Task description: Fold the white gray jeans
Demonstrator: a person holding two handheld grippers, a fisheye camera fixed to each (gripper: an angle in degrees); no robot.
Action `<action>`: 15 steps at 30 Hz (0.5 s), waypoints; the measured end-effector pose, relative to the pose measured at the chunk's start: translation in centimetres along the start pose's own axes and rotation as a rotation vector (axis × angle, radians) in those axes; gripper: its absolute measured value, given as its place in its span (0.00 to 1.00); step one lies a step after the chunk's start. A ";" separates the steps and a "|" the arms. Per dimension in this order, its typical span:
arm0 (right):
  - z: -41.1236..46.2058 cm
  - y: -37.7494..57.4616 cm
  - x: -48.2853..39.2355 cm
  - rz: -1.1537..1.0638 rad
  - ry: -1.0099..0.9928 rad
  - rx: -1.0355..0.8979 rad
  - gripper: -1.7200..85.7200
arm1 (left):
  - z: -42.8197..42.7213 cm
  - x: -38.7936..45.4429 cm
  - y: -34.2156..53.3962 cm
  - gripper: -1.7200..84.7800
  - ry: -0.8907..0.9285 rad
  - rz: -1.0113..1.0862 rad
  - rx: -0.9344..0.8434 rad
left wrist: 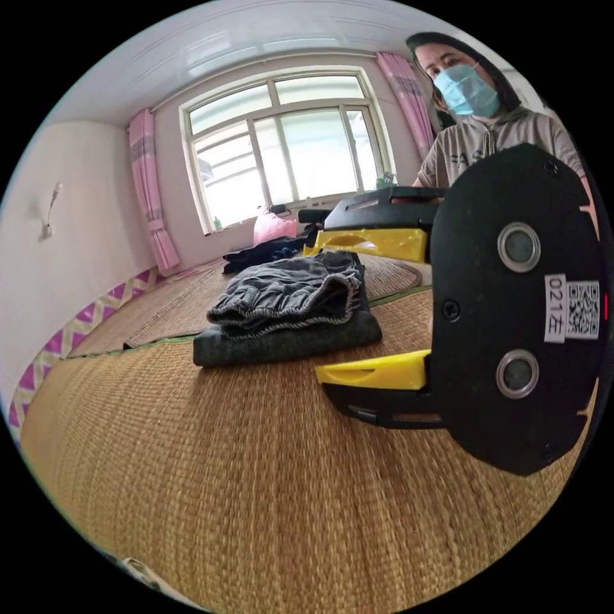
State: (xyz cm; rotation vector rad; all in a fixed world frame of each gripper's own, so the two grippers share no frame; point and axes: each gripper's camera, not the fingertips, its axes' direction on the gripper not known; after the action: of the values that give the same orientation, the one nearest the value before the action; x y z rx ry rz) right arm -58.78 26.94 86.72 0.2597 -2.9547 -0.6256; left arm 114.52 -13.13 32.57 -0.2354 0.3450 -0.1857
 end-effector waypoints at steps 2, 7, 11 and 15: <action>1.7 -1.7 2.9 0.020 -0.055 -0.032 0.16 | 1.8 -0.9 -0.8 0.23 0.010 -0.047 -0.016; 3.6 -5.7 9.7 0.034 -0.118 -0.082 0.10 | 6.0 -1.0 -1.6 0.14 -0.039 -0.092 -0.058; 1.4 -6.4 15.6 0.081 -0.270 -0.039 0.06 | 5.8 -0.9 0.5 0.09 -0.019 -0.060 0.005; -2.1 -7.9 12.2 -0.074 -0.235 -0.045 0.05 | 3.1 1.2 3.3 0.08 0.025 0.006 0.045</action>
State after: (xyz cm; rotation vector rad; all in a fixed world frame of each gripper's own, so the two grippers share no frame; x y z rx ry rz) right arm -69.32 16.66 86.23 0.3130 -3.1618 -0.7814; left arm 117.21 -9.67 34.17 -0.1878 0.3659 -0.1903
